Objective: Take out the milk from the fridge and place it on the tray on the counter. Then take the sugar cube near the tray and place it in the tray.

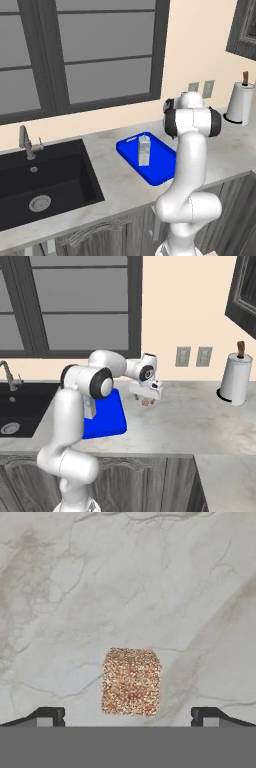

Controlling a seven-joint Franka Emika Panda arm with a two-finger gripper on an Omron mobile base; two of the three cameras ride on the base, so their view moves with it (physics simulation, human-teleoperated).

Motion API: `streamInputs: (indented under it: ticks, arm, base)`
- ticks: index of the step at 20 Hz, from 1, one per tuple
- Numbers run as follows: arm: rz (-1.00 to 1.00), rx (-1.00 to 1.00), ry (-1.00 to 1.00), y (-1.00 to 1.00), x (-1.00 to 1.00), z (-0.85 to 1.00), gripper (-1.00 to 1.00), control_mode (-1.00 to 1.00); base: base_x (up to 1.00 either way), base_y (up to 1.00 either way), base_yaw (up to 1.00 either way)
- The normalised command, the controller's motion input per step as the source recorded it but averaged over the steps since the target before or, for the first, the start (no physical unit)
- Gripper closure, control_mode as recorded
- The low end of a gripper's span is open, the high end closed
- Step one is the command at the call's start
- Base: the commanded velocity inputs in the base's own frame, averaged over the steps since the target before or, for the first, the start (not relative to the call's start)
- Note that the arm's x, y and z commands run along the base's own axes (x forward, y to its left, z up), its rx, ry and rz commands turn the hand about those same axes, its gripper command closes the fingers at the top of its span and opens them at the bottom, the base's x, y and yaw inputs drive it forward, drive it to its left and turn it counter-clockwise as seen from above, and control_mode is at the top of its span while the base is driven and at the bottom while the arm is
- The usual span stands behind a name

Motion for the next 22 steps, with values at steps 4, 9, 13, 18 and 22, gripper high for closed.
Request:
streamInputs:
  ticks: [4, 9, 13, 18, 22]
  arm:
    - [0.0, 0.0, -0.02, -0.1, 0.12, -0.18, -1.0, -1.0]
    - [0.0, 0.0, -0.01, -0.1, 0.12, -0.17, -1.0, -1.0]
    - [0.0, 0.0, -0.01, -0.01, 0.09, -0.18, -1.0, -1.0]
    - [0.0, 0.01, -0.03, 0.0, -0.15, -0.03, -1.0, -1.0]
    - [0.0, 0.02, 0.0, 0.0, -0.25, 0.0, -1.0, -1.0]
  base:
    - [0.0, 0.0, 0.0]
    - [0.0, 0.0, 0.0]
    - [0.0, 0.0, 0.0]
    - [0.0, 0.0, 0.0]
    - [0.0, 0.0, 0.0]
